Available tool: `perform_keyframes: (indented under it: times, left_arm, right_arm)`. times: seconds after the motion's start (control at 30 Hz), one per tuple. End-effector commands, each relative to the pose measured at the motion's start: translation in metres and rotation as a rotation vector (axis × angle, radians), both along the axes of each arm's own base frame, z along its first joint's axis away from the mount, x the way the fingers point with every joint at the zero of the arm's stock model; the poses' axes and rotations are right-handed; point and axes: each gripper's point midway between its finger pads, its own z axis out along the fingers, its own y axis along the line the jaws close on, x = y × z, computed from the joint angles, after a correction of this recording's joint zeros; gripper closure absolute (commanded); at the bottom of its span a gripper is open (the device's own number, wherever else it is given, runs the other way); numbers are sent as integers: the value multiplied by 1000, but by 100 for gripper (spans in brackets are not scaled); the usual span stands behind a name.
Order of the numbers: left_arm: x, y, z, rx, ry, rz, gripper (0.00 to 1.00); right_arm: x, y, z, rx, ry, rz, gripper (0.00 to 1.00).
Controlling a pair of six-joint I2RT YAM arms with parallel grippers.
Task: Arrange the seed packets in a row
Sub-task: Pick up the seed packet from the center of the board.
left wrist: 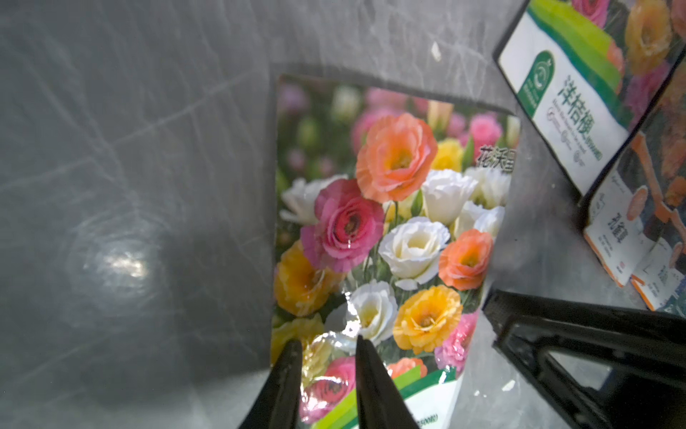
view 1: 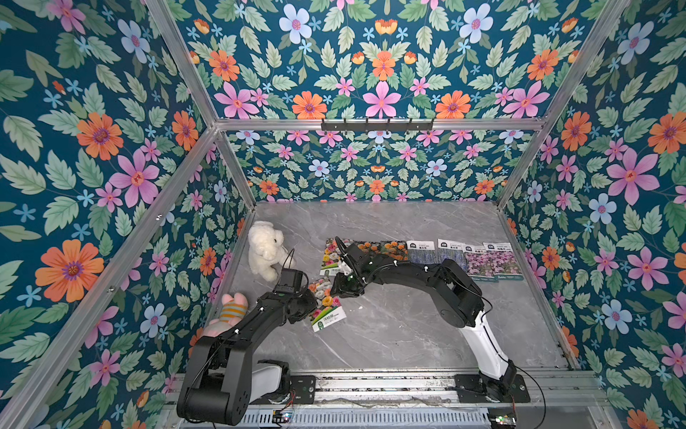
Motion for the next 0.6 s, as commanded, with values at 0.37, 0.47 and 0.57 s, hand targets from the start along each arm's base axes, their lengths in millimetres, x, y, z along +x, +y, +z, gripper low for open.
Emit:
perform_keyframes:
  times: [0.37,0.47,0.57]
  left_arm:
    - [-20,14,-13,67,77,23,70]
    - [-13,14,-3,75,51,18,70]
    - [-2,15,13,93,11,11,66]
  right_arm:
    - [-10,23,11,94,25,42,78]
    - [-4,19,17,76,-24,31,85]
    - [3,16,30,77,-90,19,97]
